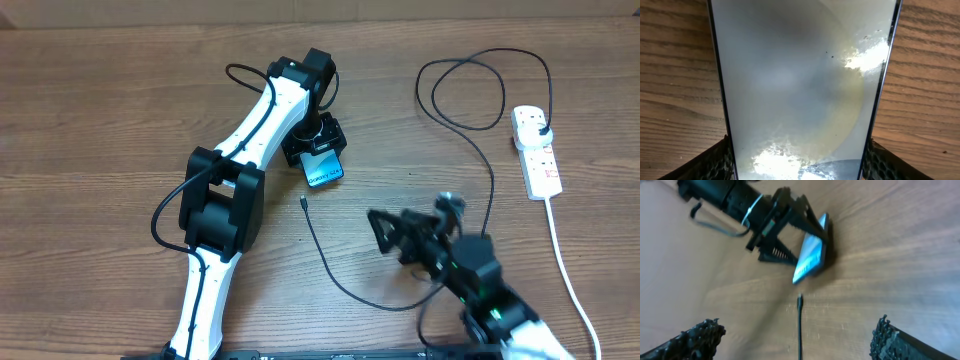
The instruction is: Plug charger to phone and switch on socket
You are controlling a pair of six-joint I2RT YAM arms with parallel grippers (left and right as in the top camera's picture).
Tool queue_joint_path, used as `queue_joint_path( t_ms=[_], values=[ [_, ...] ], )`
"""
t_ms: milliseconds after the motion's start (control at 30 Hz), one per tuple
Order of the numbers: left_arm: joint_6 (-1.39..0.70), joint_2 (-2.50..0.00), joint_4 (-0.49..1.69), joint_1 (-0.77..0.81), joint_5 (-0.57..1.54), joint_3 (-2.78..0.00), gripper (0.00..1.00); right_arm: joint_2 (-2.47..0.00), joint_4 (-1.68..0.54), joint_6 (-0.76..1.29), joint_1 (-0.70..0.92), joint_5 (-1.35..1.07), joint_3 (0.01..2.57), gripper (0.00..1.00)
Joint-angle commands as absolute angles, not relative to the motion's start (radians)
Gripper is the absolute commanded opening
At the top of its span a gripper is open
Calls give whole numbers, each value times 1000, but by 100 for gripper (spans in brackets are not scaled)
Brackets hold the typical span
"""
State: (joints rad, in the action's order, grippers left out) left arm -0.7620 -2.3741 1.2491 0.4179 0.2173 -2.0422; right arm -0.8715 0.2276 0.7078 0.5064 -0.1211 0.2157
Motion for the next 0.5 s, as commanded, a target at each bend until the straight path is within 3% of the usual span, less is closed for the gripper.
queue_joint_path(
  t_ms=[0,200,467],
  values=[
    [-783,-2378,1249,413,238,-2069,4,-1152,289,736,518,-54,336,94],
    [-790,-2378,1249,413,242,-2069,4,-1504,321,739,518,-141,542,89],
    [-794,-2378,1246,412,294,-2069,4,-1638,454,760,530,-144,597,87]
  ],
)
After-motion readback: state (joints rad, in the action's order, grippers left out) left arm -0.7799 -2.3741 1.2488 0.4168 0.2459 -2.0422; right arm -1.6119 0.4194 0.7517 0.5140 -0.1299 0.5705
